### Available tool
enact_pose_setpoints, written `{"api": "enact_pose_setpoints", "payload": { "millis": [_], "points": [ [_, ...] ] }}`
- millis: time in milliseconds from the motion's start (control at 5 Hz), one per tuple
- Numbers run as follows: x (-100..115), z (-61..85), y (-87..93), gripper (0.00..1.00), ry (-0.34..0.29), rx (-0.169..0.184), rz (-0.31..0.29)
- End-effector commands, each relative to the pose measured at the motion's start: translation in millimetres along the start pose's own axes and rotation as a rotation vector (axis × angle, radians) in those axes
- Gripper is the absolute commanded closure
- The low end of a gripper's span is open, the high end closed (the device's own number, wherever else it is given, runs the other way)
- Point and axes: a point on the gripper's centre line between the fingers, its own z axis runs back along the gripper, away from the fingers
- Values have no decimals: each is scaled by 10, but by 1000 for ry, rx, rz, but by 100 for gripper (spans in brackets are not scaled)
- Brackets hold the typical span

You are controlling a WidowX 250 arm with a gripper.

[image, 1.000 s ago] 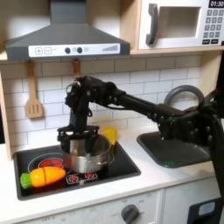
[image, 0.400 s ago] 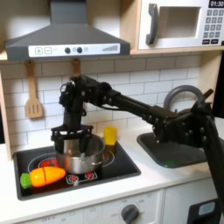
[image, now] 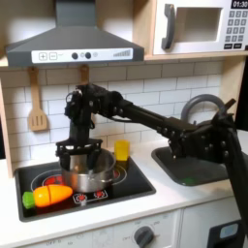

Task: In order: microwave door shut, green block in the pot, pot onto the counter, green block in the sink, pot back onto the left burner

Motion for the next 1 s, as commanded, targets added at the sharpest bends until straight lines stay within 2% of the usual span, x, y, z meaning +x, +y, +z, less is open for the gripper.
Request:
{"api": "enact_pose_setpoints", "payload": {
  "millis": [0,200,400,600,800],
  "points": [
    [-55,219,-83,0,-5,-40,15],
    [-92,281,-111,0,-3,-54,10],
    [-141,537,-167,0,-46,-56,21],
    [-253,696,-205,0,-68,-60,40],
    [-403,850,-191,0,-77,-43,72]
  ]
}}
